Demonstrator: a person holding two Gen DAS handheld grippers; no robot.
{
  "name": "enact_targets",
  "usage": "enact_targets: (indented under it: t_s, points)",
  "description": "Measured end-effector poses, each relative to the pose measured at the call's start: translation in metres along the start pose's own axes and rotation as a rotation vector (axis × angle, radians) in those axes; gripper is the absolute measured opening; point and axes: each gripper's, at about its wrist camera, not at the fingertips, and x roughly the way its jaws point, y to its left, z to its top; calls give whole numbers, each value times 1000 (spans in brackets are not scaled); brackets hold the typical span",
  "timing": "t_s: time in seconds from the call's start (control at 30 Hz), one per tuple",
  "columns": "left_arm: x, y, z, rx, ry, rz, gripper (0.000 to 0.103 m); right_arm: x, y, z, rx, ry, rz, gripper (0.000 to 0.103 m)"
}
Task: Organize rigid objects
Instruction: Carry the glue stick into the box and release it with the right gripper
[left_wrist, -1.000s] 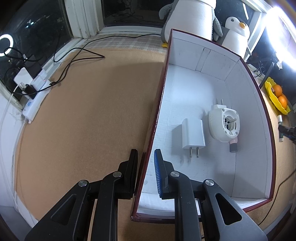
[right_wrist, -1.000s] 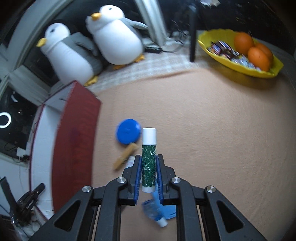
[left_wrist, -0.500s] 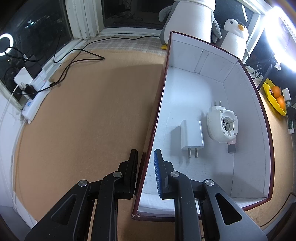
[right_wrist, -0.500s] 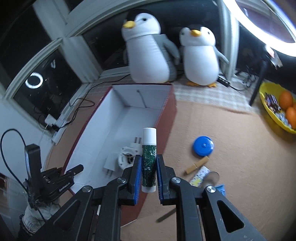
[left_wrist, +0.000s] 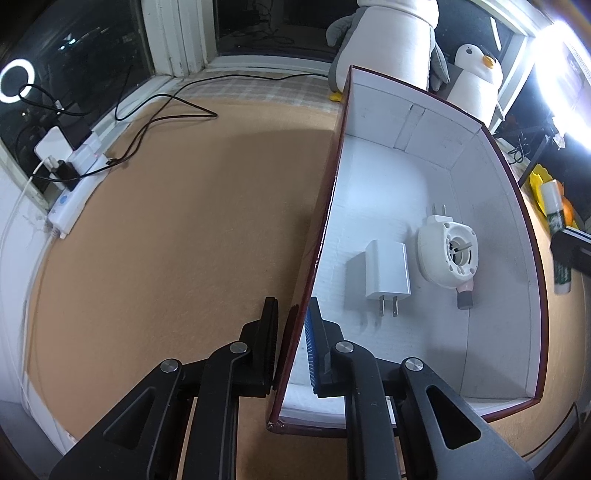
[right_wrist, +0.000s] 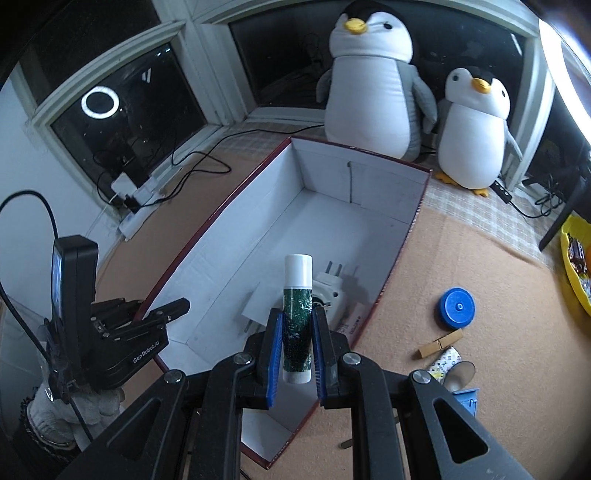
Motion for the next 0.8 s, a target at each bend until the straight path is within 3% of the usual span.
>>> enact_targets:
  t_s: [0.8]
  points:
    - [1,1,1,-10,-3,2,10,16,16,-2,-29,37,12,14]
